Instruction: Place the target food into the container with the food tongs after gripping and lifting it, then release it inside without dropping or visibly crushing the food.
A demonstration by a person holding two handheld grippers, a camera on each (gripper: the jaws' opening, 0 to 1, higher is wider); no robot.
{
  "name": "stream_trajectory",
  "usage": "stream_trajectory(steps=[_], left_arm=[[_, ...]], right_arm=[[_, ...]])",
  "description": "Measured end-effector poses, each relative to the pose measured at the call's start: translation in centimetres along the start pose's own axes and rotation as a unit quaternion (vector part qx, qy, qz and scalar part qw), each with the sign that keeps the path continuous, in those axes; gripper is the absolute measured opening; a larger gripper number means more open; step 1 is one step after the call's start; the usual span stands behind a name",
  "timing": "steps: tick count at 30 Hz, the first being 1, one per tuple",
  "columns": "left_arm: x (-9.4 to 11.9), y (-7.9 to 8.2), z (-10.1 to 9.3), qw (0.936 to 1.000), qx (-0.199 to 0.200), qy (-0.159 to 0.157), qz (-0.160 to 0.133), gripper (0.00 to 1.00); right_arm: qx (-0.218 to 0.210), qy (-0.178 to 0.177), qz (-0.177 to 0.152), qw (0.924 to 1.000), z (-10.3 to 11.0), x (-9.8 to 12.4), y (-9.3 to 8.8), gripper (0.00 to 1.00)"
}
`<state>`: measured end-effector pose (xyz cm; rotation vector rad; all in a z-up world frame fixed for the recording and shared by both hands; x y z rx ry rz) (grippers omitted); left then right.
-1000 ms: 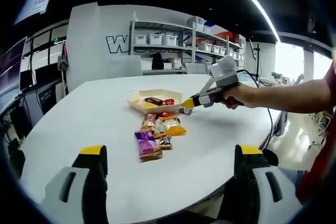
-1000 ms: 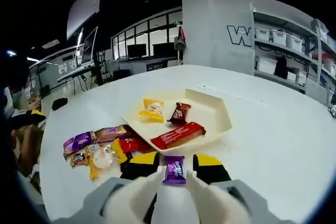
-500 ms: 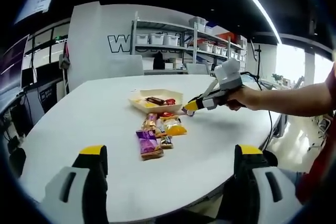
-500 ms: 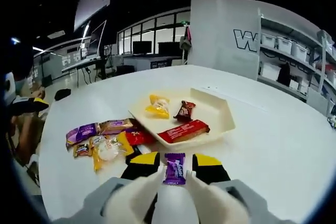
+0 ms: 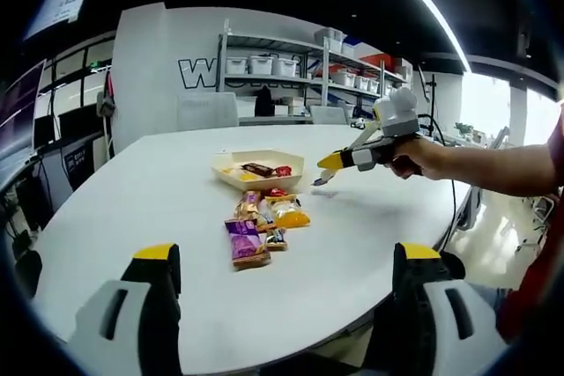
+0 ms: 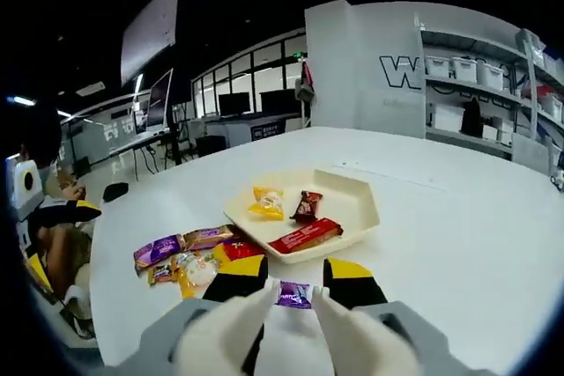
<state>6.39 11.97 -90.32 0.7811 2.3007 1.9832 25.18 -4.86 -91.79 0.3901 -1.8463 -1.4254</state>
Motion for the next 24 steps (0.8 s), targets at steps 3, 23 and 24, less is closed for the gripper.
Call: stream_trajectory(steps=[3, 23, 24], left_arm=[[-0.1, 0.2, -0.3, 1.0, -0.004, -0.003, -0.001, 0.98], [0.0, 0.2, -0.5, 1.0, -0.005, -0.006, -0.001, 0.98], [0.0, 0.2, -0.5, 1.0, -0.005, -0.007, -0.001, 0.98]], right_arm=[[-0.007, -0.004, 0.002, 1.0, -0.4, 0.3, -0.2, 0.19], [-0.005, -0.001, -0.006, 1.0, 0.1, 0.3, 0.7, 0.19], [-0.005, -0.001, -0.004, 1.0, 0.2, 0.3, 0.5, 0.19]])
Point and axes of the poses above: the point that each gripper's makers call its tool centre point, and the gripper's own axes: x roughly backward along the fingers, z roughly to its left, y roughly out of its top, the point moved 1 cm from there along x, roughly backward along the fingers, and after that the axes turned 9 degrees about x, right-handed, at the moved point
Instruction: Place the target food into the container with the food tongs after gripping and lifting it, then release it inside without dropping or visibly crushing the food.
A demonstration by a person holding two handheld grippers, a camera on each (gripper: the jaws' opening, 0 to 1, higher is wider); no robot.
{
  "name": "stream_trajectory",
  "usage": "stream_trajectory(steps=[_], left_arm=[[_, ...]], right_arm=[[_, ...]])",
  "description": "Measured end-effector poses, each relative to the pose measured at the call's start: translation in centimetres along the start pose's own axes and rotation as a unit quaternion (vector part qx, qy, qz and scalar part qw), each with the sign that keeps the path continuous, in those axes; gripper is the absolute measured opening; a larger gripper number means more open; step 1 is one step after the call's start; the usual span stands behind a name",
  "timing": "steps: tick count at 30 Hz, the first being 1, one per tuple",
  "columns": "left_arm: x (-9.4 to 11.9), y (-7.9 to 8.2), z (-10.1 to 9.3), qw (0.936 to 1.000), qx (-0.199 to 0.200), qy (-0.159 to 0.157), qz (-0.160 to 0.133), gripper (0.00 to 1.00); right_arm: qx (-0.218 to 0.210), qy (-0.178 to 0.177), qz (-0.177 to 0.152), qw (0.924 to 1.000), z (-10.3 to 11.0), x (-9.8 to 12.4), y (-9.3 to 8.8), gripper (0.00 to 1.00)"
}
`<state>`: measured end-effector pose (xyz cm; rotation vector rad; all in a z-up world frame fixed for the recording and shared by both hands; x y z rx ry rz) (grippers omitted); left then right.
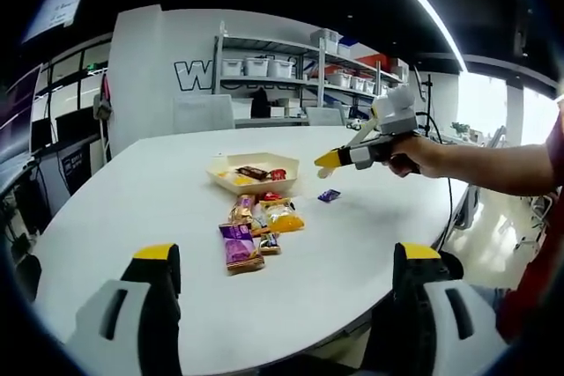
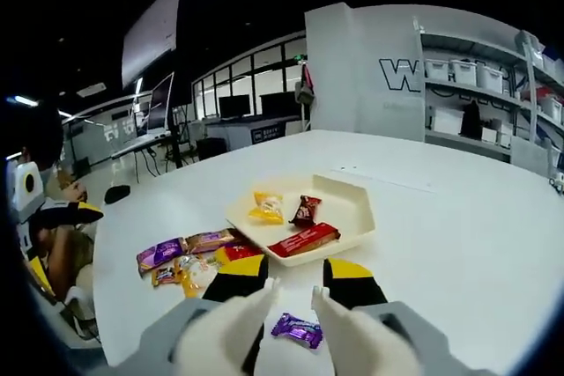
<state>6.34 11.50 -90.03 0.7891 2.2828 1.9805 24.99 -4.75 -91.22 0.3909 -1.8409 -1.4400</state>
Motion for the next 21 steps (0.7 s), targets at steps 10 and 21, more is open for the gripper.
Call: stream_trajectory(steps=[10, 21], left_arm=[[0.2, -0.2, 0.2, 1.0, 0.002, 0.002, 0.001, 0.98], [0.0, -0.1, 0.0, 1.0, 0.003, -0.001, -0.003, 0.98]], right_arm=[[-0.016, 0.01, 0.032, 0.9993, 0.6, -0.2, -2.1, 0.22], [0.009, 0.003, 0.053, 0.9986, 0.9, 0.2, -3.4, 0.22]])
Point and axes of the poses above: the point that each gripper's makers call its tool centre point, and the gripper's own axes: x roughly backward along the fingers, z roughly to its left, y roughly out of its top, the point moved 1 cm from there along x, roughly backward along the fingers, and after that the axes turned 9 degrees about x, right-handed, at the moved point
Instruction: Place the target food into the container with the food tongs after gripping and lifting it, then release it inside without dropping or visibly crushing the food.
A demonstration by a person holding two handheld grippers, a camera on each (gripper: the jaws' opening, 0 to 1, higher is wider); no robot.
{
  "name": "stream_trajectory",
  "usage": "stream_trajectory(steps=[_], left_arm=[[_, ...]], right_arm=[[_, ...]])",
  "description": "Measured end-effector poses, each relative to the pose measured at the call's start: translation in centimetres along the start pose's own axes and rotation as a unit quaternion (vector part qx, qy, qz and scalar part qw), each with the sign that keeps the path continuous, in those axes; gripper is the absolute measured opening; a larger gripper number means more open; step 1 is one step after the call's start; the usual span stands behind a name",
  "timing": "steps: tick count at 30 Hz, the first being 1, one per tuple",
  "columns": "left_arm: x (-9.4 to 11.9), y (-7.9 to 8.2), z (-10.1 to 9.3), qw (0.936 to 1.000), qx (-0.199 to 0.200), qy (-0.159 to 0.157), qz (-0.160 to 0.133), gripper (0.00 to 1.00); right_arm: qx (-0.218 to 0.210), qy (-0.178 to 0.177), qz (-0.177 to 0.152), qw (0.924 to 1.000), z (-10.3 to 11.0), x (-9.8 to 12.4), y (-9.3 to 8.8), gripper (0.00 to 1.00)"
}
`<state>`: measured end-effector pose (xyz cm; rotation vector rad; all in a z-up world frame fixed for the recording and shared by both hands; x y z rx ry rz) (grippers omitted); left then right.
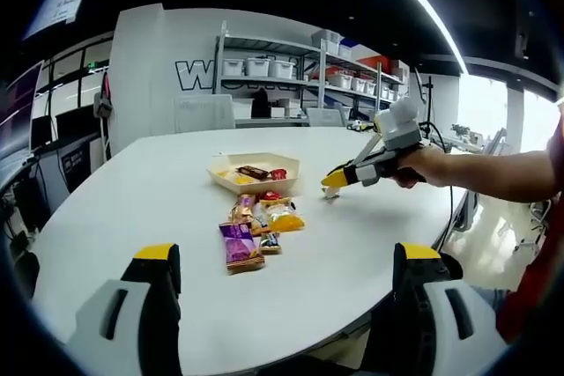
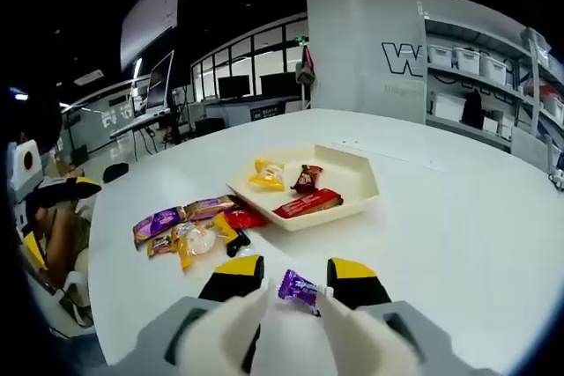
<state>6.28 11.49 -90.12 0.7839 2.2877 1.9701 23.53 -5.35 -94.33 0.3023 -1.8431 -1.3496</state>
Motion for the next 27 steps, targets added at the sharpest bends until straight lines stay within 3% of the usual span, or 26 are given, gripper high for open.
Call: stream_trajectory(steps=[1, 3, 6, 14, 16, 27], left_arm=[[0.0, 0.0, -0.1, 1.0, -0.001, -0.001, 0.001, 0.98], [0.0, -0.1, -0.1, 1.0, -0.005, -0.001, 0.004, 0.98], [0.1, -0.2, -0.1, 1.0, 0.001, -0.001, 0.003, 0.98], [0.2, -0.1, -0.2, 1.0, -0.002, -0.002, 0.003, 0.98], [0.2, 0.0, -0.2, 1.0, -0.004, -0.001, 0.003, 0.98], [0.0, -0.2, -0.3, 1.0, -0.004, -0.004, 0.006, 0.98]], right_arm=[[-0.002, 0.011, 0.024, 0.9997, 0.5, -0.1, -0.9, 0.22], [0.06, -0.007, 0.017, 0.998, 0.2, -0.1, -0.8, 0.2], [0.084, -0.008, 0.012, 0.9964, 0.6, -0.2, -0.6, 0.18], [0.028, -0.006, 0.001, 0.9996, -0.1, 0.1, -0.5, 0.17], [-0.005, -0.003, -0.018, 0.9998, -0.4, 0.3, 0.0, 0.17], [0.001, -0.006, -0.042, 0.9991, -0.5, 1.2, 2.3, 0.18]])
Point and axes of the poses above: the point that each gripper's makers call its tool centre point, and the gripper's own axes: x roughly backward along the fingers, z roughly to its left, y roughly out of its top, the point moved 1 cm from there along x, roughly backward along the fingers, and after that the axes turned 9 degrees about x, right-handed, at the moved point
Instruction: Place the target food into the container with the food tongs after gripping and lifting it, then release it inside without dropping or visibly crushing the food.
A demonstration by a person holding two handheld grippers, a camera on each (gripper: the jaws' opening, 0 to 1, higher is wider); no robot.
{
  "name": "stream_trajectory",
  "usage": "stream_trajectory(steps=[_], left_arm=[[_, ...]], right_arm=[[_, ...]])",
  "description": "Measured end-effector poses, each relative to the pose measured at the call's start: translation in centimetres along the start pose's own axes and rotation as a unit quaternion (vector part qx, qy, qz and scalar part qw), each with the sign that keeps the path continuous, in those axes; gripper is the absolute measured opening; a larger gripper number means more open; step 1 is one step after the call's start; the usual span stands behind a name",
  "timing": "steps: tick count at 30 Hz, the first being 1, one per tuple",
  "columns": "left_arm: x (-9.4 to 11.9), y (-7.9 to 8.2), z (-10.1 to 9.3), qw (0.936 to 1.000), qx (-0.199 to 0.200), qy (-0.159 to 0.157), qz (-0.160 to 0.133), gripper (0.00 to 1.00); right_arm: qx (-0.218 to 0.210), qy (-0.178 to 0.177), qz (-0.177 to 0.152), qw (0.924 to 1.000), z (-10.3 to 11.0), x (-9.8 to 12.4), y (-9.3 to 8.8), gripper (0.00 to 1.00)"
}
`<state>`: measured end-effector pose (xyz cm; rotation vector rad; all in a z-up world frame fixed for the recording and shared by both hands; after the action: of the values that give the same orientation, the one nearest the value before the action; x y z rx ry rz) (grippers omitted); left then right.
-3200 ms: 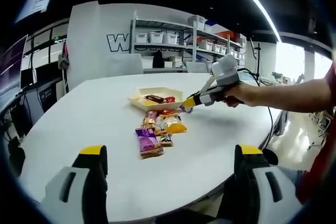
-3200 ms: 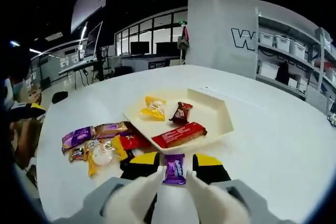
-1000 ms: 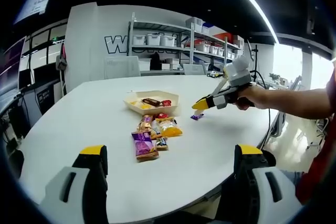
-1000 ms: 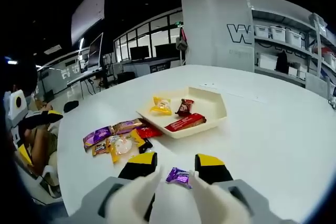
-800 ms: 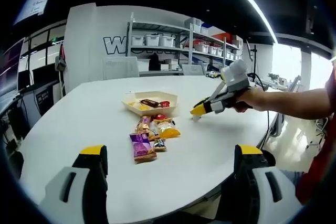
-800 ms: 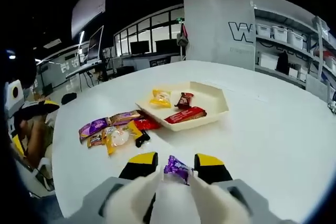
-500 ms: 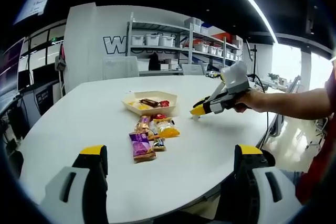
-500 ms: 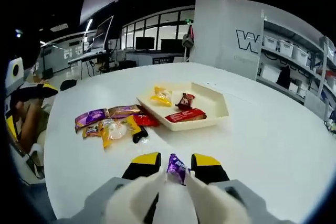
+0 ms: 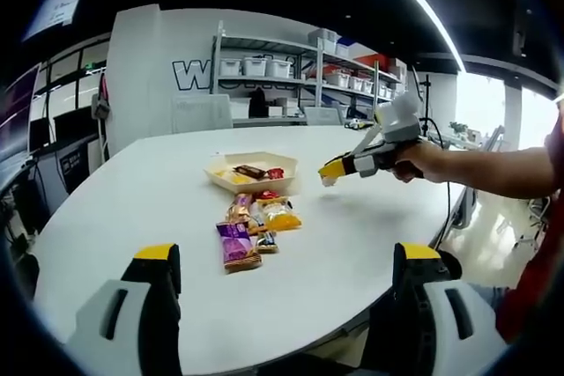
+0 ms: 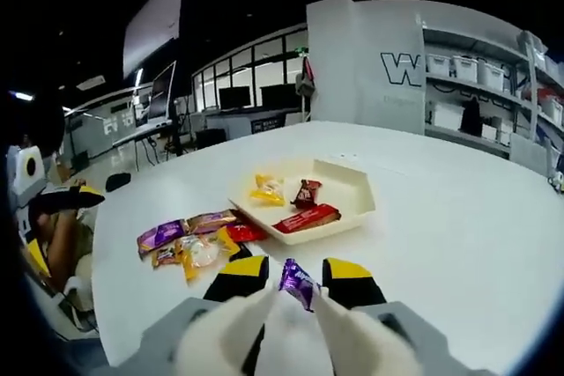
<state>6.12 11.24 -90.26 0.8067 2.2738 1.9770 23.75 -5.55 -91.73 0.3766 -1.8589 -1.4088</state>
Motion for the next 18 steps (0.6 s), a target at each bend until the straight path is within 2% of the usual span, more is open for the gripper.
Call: stream_trajectory(steps=[11, 18], left_arm=[[-0.3, 0.8, -0.4, 0.9999, 0.004, -0.011, -0.01, 0.99], [-0.3, 0.5, 0.1, 0.9999, 0.008, -0.007, -0.01, 0.99]], right_arm=[[0.001, 0.0, -0.018, 0.9998, -0.1, -0.5, 3.0, 0.19], [0.01, 0.005, -0.024, 0.9996, 0.1, -1.6, 5.1, 0.19]])
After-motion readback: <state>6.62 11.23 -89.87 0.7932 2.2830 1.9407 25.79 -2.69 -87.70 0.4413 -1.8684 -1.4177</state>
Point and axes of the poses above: the point that each gripper's makers call its tool centre point, and the gripper's own axes: x roughly backward along the fingers, z roughly to its left, y roughly out of its top, the point moved 1 cm from there along x, roughly backward along the fingers, and after that the axes turned 9 degrees about x, right-handed, at the moved point
